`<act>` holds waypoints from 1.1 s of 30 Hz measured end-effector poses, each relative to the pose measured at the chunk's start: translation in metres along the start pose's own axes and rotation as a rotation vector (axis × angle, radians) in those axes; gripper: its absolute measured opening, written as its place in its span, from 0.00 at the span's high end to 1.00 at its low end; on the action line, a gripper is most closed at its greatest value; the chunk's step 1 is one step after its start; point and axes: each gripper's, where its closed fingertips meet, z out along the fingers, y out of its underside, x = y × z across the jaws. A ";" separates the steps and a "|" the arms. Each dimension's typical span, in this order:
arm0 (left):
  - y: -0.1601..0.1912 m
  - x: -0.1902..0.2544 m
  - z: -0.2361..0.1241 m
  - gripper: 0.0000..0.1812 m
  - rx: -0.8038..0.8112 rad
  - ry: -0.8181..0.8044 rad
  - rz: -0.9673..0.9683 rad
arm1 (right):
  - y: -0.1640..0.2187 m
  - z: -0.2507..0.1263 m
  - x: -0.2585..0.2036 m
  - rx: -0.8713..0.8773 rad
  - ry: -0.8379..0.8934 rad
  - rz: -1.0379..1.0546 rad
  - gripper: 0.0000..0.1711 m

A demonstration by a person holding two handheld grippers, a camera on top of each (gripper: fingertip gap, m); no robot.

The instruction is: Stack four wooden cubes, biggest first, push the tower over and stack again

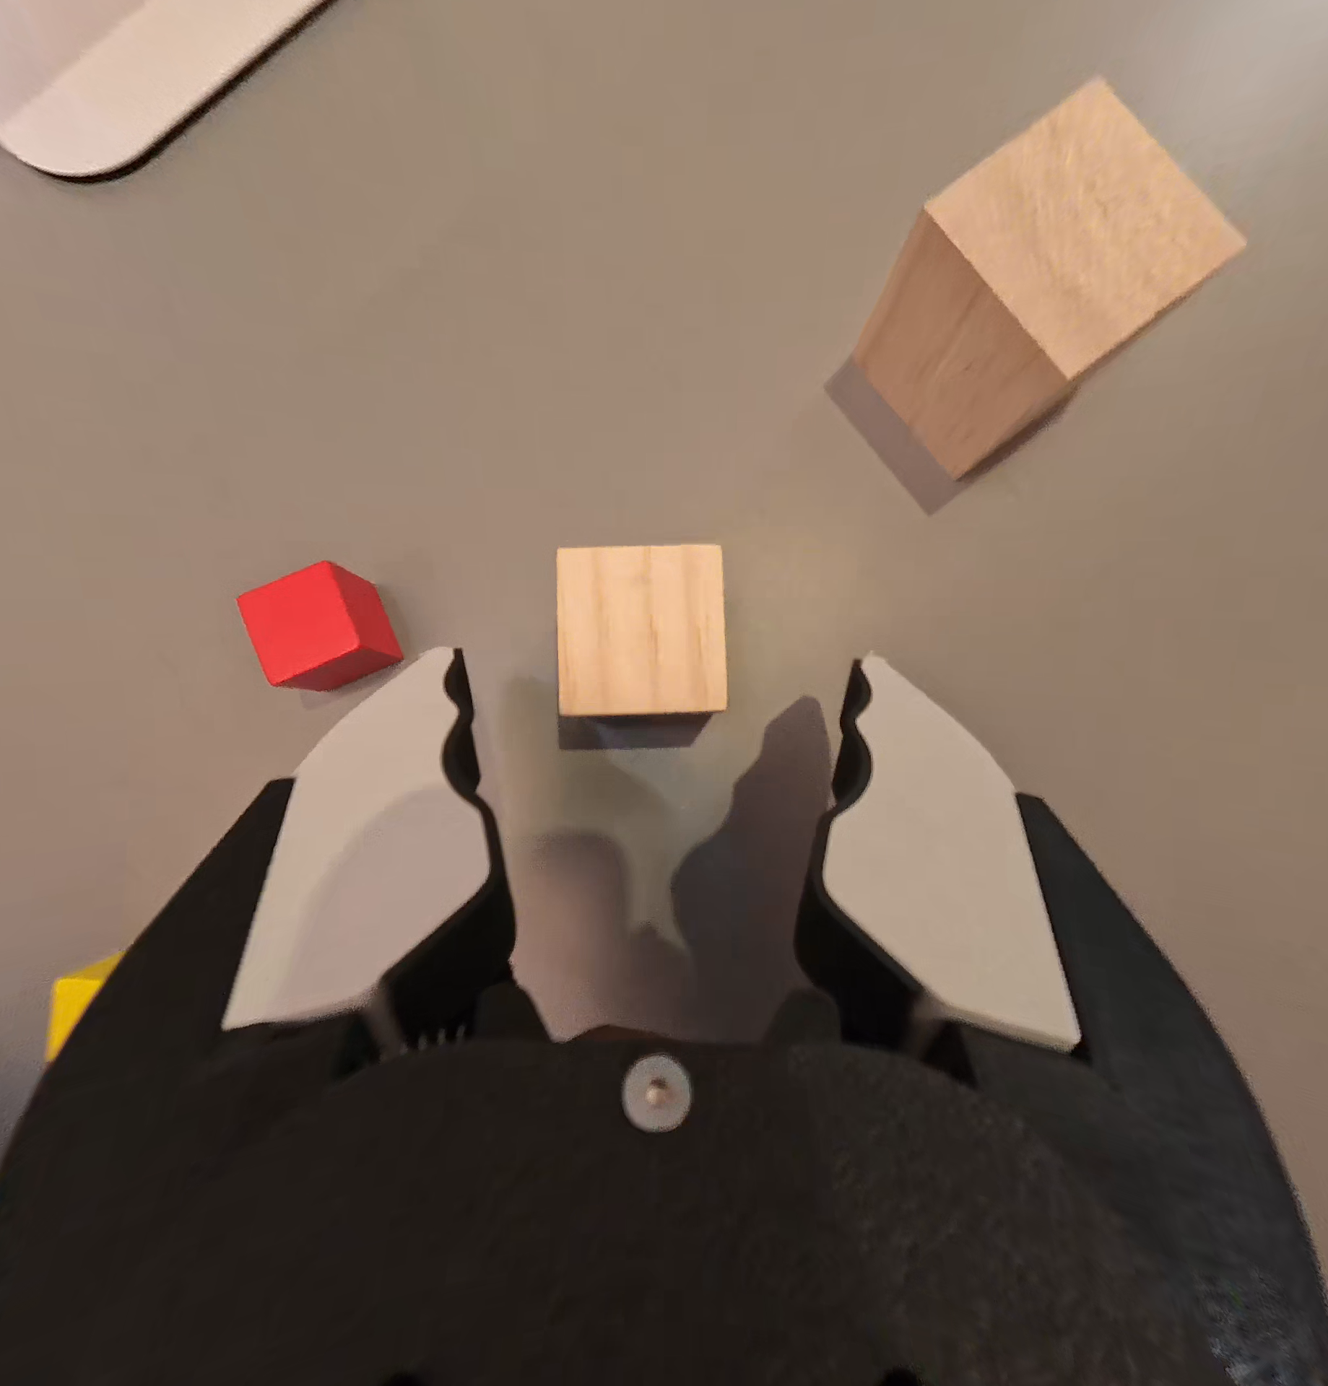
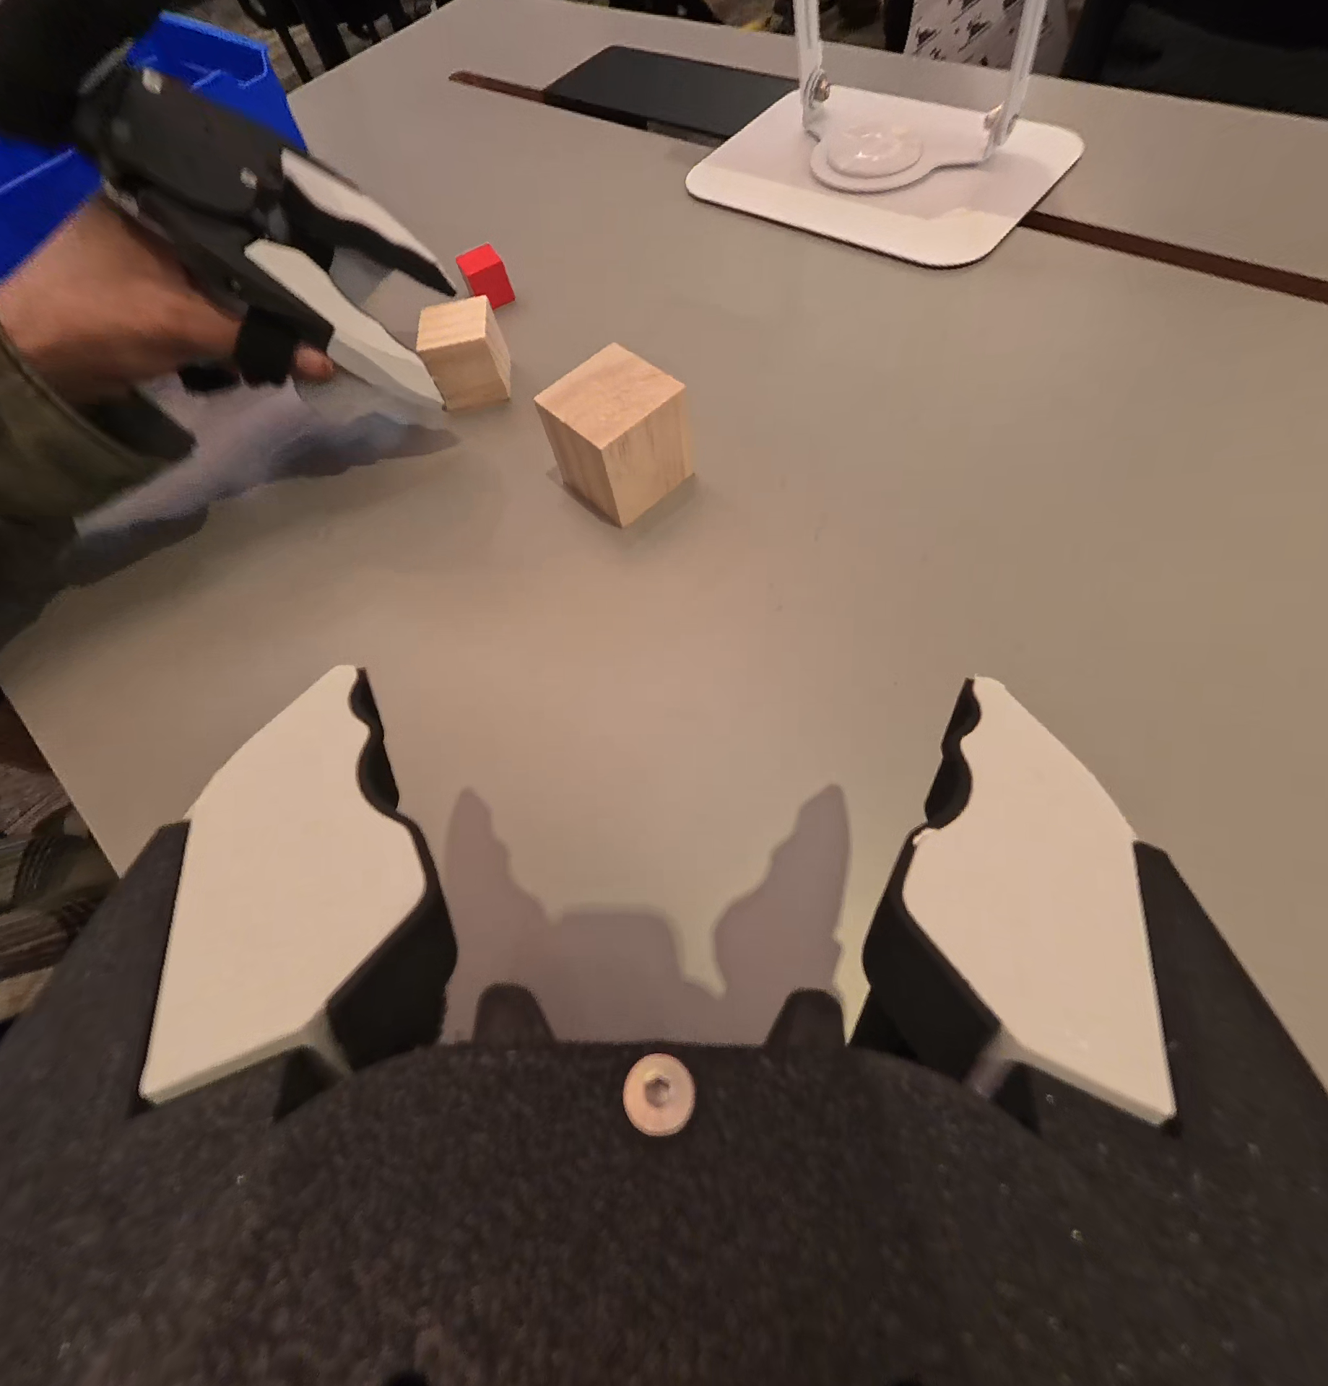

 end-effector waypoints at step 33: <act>-0.001 -0.001 0.010 0.75 -0.515 0.133 0.068 | -0.001 -0.006 -0.007 -0.001 -0.025 -0.014 0.24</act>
